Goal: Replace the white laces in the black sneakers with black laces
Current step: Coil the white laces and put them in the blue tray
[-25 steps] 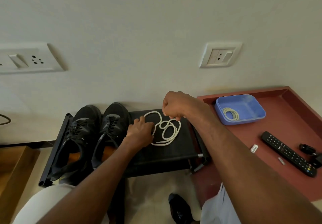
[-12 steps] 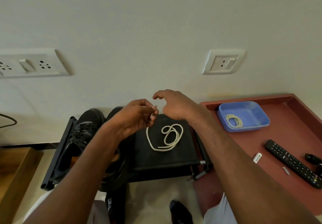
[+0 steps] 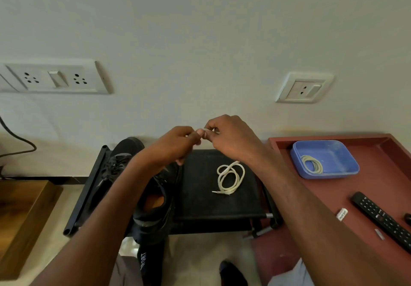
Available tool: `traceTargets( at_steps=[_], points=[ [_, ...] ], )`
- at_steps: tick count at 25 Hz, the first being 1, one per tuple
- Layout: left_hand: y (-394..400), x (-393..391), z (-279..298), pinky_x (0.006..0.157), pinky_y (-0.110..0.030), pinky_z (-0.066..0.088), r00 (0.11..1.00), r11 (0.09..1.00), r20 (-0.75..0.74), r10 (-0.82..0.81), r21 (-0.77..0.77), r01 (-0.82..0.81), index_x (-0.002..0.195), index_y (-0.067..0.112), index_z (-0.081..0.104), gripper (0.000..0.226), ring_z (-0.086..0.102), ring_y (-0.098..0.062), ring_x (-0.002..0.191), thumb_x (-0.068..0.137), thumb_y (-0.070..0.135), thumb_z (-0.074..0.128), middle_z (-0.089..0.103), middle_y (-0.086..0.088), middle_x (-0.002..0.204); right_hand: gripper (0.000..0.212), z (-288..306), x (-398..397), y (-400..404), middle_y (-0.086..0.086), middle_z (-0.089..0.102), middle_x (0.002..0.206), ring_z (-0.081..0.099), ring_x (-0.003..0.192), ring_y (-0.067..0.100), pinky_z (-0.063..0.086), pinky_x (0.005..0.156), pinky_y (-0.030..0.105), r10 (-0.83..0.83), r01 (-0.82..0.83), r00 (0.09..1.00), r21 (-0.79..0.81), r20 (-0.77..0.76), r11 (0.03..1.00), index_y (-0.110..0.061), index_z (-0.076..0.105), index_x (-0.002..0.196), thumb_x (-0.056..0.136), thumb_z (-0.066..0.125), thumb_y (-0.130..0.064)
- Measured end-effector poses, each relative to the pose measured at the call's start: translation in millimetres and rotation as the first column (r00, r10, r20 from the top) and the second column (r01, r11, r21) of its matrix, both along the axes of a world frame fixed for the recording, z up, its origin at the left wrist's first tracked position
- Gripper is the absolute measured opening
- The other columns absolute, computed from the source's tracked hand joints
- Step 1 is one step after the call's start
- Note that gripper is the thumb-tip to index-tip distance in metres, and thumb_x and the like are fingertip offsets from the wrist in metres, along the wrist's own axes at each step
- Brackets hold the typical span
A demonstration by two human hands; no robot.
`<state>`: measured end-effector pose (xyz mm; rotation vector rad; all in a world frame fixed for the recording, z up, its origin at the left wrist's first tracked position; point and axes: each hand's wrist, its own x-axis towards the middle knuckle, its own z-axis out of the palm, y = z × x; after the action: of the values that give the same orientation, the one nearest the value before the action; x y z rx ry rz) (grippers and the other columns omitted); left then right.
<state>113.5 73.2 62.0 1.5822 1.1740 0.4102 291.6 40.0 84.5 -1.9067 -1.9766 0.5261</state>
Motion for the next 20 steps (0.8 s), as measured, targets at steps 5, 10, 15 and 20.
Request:
traceTargets(
  at_steps=[5,10,15,20],
  points=[
    [0.7,-1.5,9.1,0.049,-0.026,0.037,0.878,0.953,0.456,0.141,-0.304,0.005,0.075,0.017,0.058,0.044,0.029,-0.012,0.05,0.108,0.043,0.047,0.031,0.004,0.059,0.023,4.3,-1.4,3.4,-0.011,0.065,0.084,0.06,0.07,0.01,0.045,0.062,0.032,-0.041,0.041,0.998,0.006,-0.04,0.999,-0.032,0.075,0.096,0.106,0.055,-0.026],
    [3.9,10.1,5.6,0.085,-0.035,0.063,0.303,0.784,0.751,0.587,-0.62,0.017,0.089,0.01,0.066,0.032,0.075,-0.019,0.085,0.107,0.033,0.052,0.074,-0.01,0.095,0.025,1.3,-15.5,-2.7,0.0,0.071,0.091,0.067,0.081,0.017,0.056,0.079,0.039,0.11,-0.116,0.993,-0.197,-0.042,0.974,-0.021,0.074,0.096,0.106,0.051,-0.021],
    [9.4,11.2,0.6,0.103,-0.043,0.055,0.43,0.873,0.761,0.486,-0.443,-0.202,0.099,0.004,0.065,0.039,0.072,-0.031,0.114,0.108,0.039,0.05,0.073,-0.023,0.119,0.031,9.2,-23.2,-8.1,-0.004,0.072,0.08,0.07,0.081,0.018,0.057,0.085,0.041,0.201,-0.238,0.967,-0.277,-0.157,0.931,-0.024,0.077,0.088,0.107,0.055,-0.036],
    [8.1,8.0,2.6,0.068,-0.037,0.058,0.848,0.954,0.464,0.258,0.013,-0.298,0.089,0.005,0.077,0.051,0.068,-0.026,0.069,0.108,0.043,0.048,0.073,-0.019,0.079,0.028,25.3,-20.8,-8.7,-0.007,0.06,0.064,0.053,0.053,-0.001,0.045,0.062,0.018,0.083,-0.106,0.836,-0.011,-0.542,0.994,-0.013,0.075,0.092,0.108,0.057,-0.027]
  ],
)
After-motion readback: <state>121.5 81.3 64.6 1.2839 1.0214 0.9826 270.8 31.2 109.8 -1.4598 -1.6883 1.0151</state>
